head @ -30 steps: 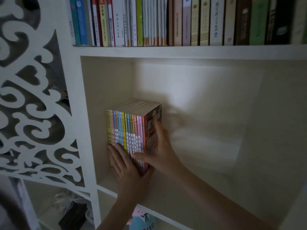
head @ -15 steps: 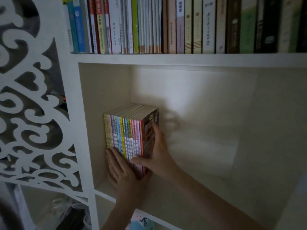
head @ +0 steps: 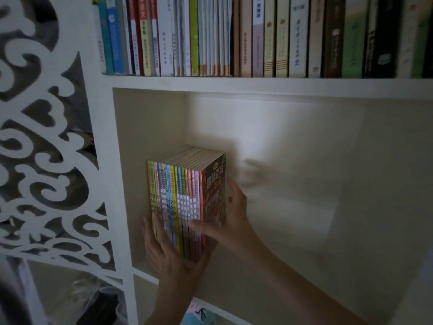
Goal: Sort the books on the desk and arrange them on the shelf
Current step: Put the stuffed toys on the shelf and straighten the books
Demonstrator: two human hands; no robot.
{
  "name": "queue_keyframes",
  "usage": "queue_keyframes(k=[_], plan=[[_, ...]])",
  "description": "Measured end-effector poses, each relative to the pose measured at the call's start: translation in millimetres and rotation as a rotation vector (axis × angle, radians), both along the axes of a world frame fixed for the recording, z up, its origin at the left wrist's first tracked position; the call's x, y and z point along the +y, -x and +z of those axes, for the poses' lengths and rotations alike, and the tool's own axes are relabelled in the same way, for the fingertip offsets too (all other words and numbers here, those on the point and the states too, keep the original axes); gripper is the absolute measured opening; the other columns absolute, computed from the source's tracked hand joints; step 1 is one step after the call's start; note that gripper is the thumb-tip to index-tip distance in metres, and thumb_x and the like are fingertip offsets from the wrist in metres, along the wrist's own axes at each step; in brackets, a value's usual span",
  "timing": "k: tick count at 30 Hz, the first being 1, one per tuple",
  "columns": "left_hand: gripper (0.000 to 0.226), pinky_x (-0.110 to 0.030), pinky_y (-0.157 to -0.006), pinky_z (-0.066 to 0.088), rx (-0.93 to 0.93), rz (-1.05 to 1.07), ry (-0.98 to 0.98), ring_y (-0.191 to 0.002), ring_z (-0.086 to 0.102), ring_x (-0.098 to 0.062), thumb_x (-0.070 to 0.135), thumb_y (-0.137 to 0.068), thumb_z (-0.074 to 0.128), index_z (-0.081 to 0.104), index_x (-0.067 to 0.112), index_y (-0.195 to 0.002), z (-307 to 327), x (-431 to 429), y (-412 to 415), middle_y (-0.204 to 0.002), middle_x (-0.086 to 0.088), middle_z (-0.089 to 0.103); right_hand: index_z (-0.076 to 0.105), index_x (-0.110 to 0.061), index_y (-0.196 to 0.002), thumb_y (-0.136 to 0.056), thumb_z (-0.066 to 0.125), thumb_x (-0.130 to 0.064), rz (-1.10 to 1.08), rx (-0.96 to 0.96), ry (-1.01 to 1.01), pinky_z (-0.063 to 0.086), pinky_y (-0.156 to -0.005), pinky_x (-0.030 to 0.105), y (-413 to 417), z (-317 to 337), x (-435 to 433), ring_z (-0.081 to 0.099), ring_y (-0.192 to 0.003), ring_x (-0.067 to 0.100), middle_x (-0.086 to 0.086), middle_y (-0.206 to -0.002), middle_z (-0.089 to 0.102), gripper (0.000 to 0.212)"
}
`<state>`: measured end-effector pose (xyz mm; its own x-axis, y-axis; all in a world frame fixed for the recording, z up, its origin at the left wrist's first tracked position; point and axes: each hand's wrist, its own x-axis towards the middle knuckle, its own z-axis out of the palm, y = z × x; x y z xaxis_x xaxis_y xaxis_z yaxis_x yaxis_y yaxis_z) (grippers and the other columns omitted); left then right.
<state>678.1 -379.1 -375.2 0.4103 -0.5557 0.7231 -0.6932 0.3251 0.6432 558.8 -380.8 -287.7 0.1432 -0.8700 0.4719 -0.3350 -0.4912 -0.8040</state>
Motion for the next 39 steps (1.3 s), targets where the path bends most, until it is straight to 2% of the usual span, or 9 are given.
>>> queue_keyframes(k=[4, 8, 14, 18, 23, 27, 31, 36, 39], plan=[[0.096, -0.057, -0.103, 0.037, -0.011, -0.107, 0.133, -0.134, 0.032, -0.044, 0.07, -0.087, 0.038, 0.033, -0.011, -0.138, 37.3, 14.1, 8.0, -0.143, -0.033, 0.03, 0.011, -0.051, -0.132, -0.064, 0.088, -0.038, -0.019, 0.047, 0.088, 0.024, -0.107, 0.017, 11.3, 11.4, 14.1, 0.019, -0.129, -0.01, -0.038, -0.128, 0.013, 0.104], [0.081, -0.032, -0.114, 0.023, -0.038, -0.328, 0.257, -0.146, 0.007, -0.013, 0.044, -0.082, 0.053, 0.022, 0.002, -0.145, 89.9, 25.1, 19.2, -0.152, -0.019, 0.01, 0.016, -0.074, -0.118, -0.066, 0.086, -0.038, -0.021, 0.043, 0.171, 0.025, -0.101, 0.003, 24.7, 40.6, 31.9, 0.016, -0.128, -0.019, -0.058, -0.118, 0.009, 0.094], [0.081, 0.0, -0.102, 0.022, -0.063, -0.463, 0.407, -0.14, 0.016, 0.001, 0.009, -0.074, 0.065, 0.027, 0.023, -0.144, 142.9, 62.1, 32.6, -0.15, 0.008, 0.013, 0.033, -0.036, -0.137, -0.078, 0.079, -0.029, 0.019, 0.089, 0.259, 0.029, -0.097, -0.001, 44.2, 88.7, 86.1, 0.027, -0.13, -0.013, -0.018, -0.143, 0.023, 0.075], [0.073, -0.002, -0.105, 0.02, -0.149, -0.437, 0.455, -0.141, 0.02, -0.015, 0.032, -0.079, 0.066, 0.029, 0.022, -0.142, 185.9, 98.0, 30.6, -0.151, -0.005, 0.015, 0.048, -0.033, -0.131, -0.083, 0.073, -0.038, 0.015, 0.188, 0.487, 0.037, -0.105, 0.015, 59.0, 132.5, 140.1, 0.032, -0.133, -0.008, -0.023, -0.144, 0.028, 0.054], [0.076, -0.003, -0.108, 0.013, -0.326, -0.461, 0.507, -0.144, -0.001, 0.001, 0.039, -0.083, 0.066, 0.027, 0.022, -0.146, 244.6, 105.6, 30.2, -0.157, -0.003, 0.001, 0.051, -0.026, -0.129, -0.084, 0.068, -0.036, -0.3, 0.282, 0.87, 0.03, -0.109, 0.012, 103.0, 207.7, 190.6, 0.036, -0.132, 0.0, -0.014, -0.138, 0.037, 0.049], [0.097, -0.06, -0.112, 0.015, -0.467, -0.297, 0.447, -0.147, 0.0, -0.031, 0.08, -0.074, 0.042, 0.014, 0.027, -0.15, 286.2, 80.8, 36.7, -0.159, -0.01, -0.003, 0.01, -0.025, -0.152, -0.061, 0.073, -0.059, -0.516, 0.212, 0.432, 0.028, -0.115, 0.033, 145.8, 264.5, 190.7, 0.028, -0.14, 0.019, -0.003, -0.154, 0.018, 0.115], [0.133, -0.064, -0.109, -0.005, -0.429, -0.148, 0.151, -0.142, -0.021, -0.037, 0.097, -0.051, 0.033, -0.017, 0.024, -0.15, 317.2, 51.9, 29.0, -0.156, -0.012, -0.025, -0.029, -0.013, -0.147, -0.073, 0.072, -0.051, -0.46, 0.474, -0.068, 0.026, -0.111, 0.032, 173.6, 281.2, 175.1, 0.028, -0.142, 0.025, 0.007, -0.16, 0.016, 0.131], [0.127, -0.06, -0.11, -0.011, -0.49, -0.081, -0.056, -0.134, -0.039, -0.028, 0.1, -0.045, -0.005, -0.026, 0.025, -0.146, 319.3, 23.0, 7.0, -0.15, -0.011, -0.037, 0.015, -0.026, -0.153, -0.077, 0.07, -0.054, -0.361, 0.605, -0.02, 0.031, -0.107, 0.024, 170.1, 273.1, 145.8, 0.041, -0.133, 0.015, -0.005, -0.149, 0.036, 0.099], [0.105, -0.057, -0.114, -0.01, -0.448, -0.074, -0.052, -0.134, -0.037, -0.025, 0.088, -0.061, 0.007, -0.034, 0.026, -0.135, 321.0, 20.5, 8.9, -0.147, -0.012, -0.04, 0.035, -0.025, -0.142, -0.077, 0.071, -0.053, -0.44, 0.647, 0.028, 0.039, -0.085, 0.007, 167.4, 274.8, 138.0, 0.052, -0.102, 0.007, -0.002, -0.133, 0.051, 0.08]])
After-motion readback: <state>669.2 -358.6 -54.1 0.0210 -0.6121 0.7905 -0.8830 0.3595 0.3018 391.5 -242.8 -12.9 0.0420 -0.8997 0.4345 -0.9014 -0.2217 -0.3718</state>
